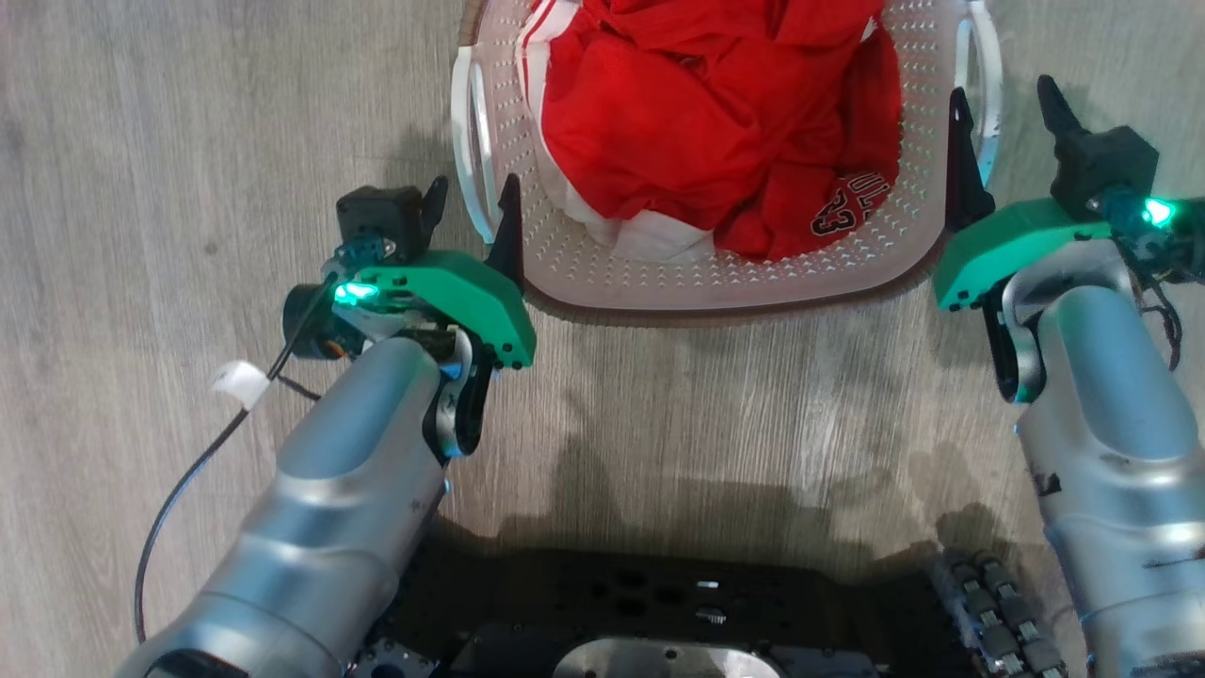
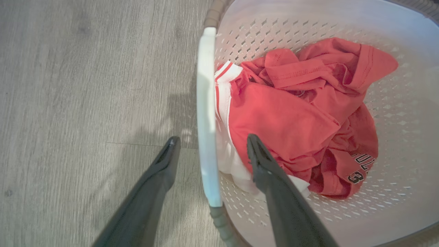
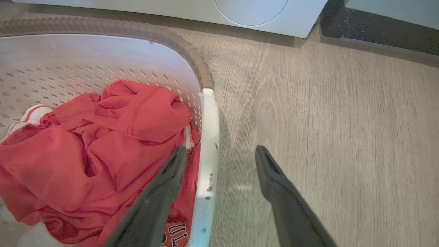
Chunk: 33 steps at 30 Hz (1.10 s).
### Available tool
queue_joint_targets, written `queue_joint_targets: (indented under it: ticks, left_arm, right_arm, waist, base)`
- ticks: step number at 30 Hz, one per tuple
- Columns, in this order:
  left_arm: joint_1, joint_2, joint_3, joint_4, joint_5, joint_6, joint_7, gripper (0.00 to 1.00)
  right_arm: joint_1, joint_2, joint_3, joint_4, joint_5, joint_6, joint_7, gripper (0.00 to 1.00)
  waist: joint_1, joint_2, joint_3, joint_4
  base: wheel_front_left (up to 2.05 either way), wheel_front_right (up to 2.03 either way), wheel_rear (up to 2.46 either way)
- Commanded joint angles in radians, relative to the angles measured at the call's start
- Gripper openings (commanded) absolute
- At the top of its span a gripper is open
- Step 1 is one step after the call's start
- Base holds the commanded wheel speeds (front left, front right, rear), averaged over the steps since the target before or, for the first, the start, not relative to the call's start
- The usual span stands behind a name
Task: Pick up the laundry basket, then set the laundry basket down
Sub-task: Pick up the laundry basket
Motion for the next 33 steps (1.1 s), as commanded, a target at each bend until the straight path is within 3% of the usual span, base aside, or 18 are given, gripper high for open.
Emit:
queue_joint_targets:
  ticks: [1, 26, 28, 31, 33]
  left_arm:
    - [0.011, 0.021, 0.013, -0.012, -0.008, 0.008, -0.009, 1.0]
    - [-0.093, 0.021, -0.06, 0.016, -0.071, 0.002, -0.009, 1.0]
    - [-0.098, 0.021, -0.066, 0.016, -0.075, 0.002, -0.009, 0.93]
    - [-0.104, 0.021, -0.073, 0.015, -0.08, 0.001, -0.009, 0.7]
    - [-0.107, 0.021, -0.078, 0.017, -0.082, -0.001, -0.009, 0.49]
  right_arm:
    - [0.022, 0.006, 0.023, -0.014, -0.013, -0.002, -0.012, 1.0]
    - [-0.041, -0.004, 0.06, 0.082, -0.015, -0.002, -0.012, 1.0]
    - [-0.045, -0.004, 0.06, 0.086, -0.015, -0.002, -0.012, 1.0]
    - [-0.049, -0.005, 0.06, 0.09, -0.015, -0.002, -0.012, 1.0]
    - [-0.052, -0.004, 0.06, 0.092, -0.016, -0.002, -0.012, 0.77]
  waist:
    - [-0.0001, -0.0001, 0.006, 0.003]
    - [-0.0001, -0.0001, 0.064, 0.02]
    - [-0.0001, -0.0001, 0.068, 0.022]
    - [-0.0001, -0.0001, 0.073, 0.023]
    - [-0.0001, -0.0001, 0.074, 0.024]
  base:
    - [0.0, 0.0, 0.0]
    - [0.0, 0.0, 0.0]
    - [0.0, 0.0, 0.0]
    - [0.0, 0.0, 0.0]
    - [0.0, 0.0, 0.0]
